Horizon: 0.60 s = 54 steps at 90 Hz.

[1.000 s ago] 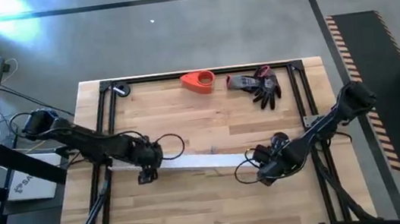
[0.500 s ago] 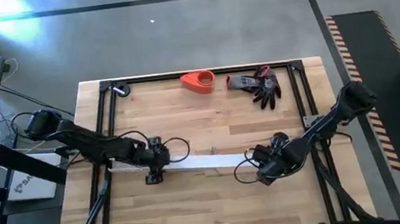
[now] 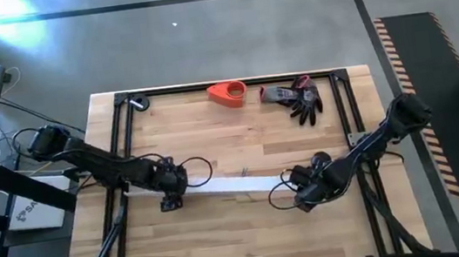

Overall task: Ziptie cables
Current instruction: Close the white cable duct

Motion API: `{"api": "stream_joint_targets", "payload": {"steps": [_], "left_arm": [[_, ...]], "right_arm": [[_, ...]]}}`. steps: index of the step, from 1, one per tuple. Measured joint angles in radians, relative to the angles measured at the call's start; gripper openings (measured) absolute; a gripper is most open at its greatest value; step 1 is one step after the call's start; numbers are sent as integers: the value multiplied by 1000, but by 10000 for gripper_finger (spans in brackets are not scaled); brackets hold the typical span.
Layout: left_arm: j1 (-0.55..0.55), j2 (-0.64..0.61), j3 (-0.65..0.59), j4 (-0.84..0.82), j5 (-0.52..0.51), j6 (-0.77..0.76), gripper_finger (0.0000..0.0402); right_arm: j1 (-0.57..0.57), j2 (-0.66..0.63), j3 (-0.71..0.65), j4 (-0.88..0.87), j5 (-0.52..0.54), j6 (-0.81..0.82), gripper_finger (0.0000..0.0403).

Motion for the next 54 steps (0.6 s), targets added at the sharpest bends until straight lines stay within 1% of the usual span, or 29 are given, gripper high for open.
{"api": "stream_joint_targets", "payload": {"steps": [13, 20, 29, 36, 47, 54], "left_arm": [[0, 1, -1, 58, -4, 2, 233], [0, 2, -1, 84, -6, 5, 217], [0, 2, -1, 104, -12, 23, 207], [0, 2, -1, 121, -18, 44, 205], [0, 5, -1, 143, -26, 55, 204], [0, 6, -1, 152, -26, 56, 204]], "right_arm": [[23, -40, 43, -89, -2, 11, 138], [37, -67, 50, -134, -20, 31, 138], [58, -85, 37, -197, -59, 80, 138], [74, -94, 12, -247, -62, 125, 138], [78, -98, -37, -217, -84, 164, 138], [73, -98, -66, -148, -83, 171, 138]]}}
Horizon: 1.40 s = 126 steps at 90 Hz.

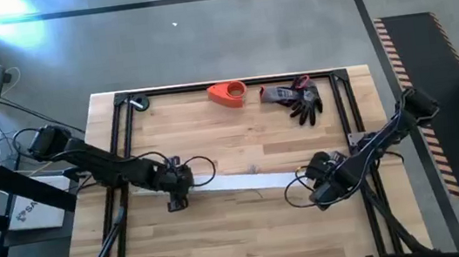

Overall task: Ziptie cables
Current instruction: Close the white cable duct

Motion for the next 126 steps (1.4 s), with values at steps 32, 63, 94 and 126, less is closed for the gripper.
{"api": "stream_joint_targets", "payload": {"steps": [32, 63, 94, 126], "left_arm": [[-4, 108, 20, 122, -11, 49, 204], [3, 113, 138, -55, -6, 46, 224], [3, 95, 241, -190, -31, 3, 257], [-1, -94, 278, -315, -70, -110, 257]], "right_arm": [[-126, 1, -105, 332, 55, -146, 138], [-137, 2, -95, 340, 49, -174, 138], [-113, 0, -94, 334, 65, -160, 138], [-84, 0, -94, 301, 56, -132, 138]]}}
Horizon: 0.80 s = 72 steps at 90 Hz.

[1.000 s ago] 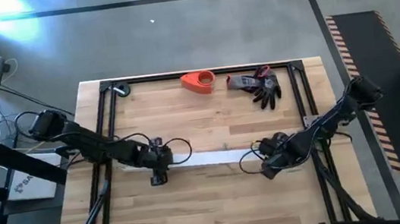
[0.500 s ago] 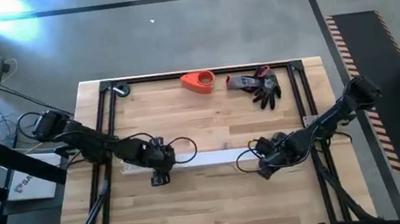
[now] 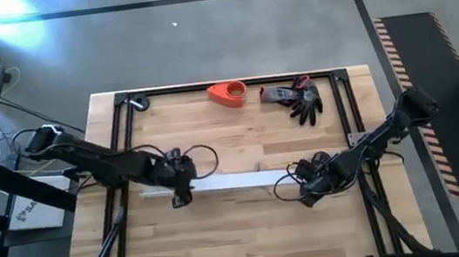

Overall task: Ziptie cables
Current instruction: Close the white cable duct

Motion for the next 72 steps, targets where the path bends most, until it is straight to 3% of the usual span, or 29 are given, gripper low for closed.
{"api": "stream_joint_targets", "payload": {"steps": [25, 56, 72], "left_arm": [[-71, -105, 0, -92, -86, -137, 257], [-109, -87, -98, -62, -78, -225, 257], [-109, -84, -142, -17, -73, -250, 257]], "right_arm": [[57, -1, 0, -39, -5, 60, 138], [103, -2, 37, -96, -35, 106, 138], [117, -2, 127, -187, 29, 84, 138]]}}
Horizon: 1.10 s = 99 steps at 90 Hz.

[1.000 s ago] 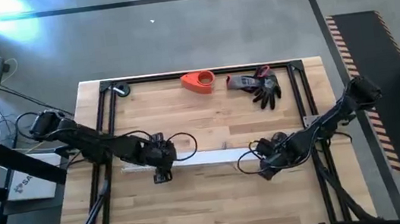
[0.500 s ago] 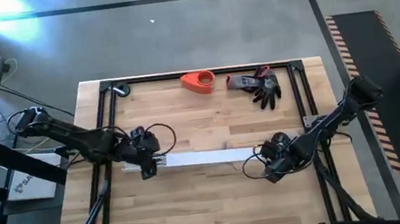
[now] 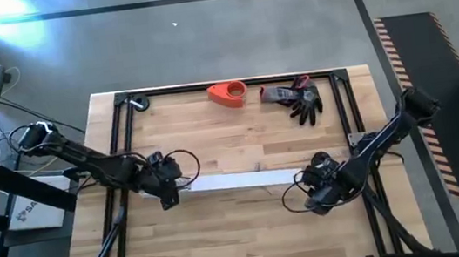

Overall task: Ziptie cables
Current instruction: Close the white cable duct

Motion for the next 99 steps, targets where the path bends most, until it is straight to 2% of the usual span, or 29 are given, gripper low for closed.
{"api": "stream_joint_targets", "payload": {"steps": [27, 99], "left_arm": [[0, 0, -2, 66, 3, 9, 257], [0, 0, -2, 66, -1, 12, 257]], "right_arm": [[2, -1, 59, -11, 83, -84, 138], [2, 0, 61, -11, 81, -87, 138]]}}
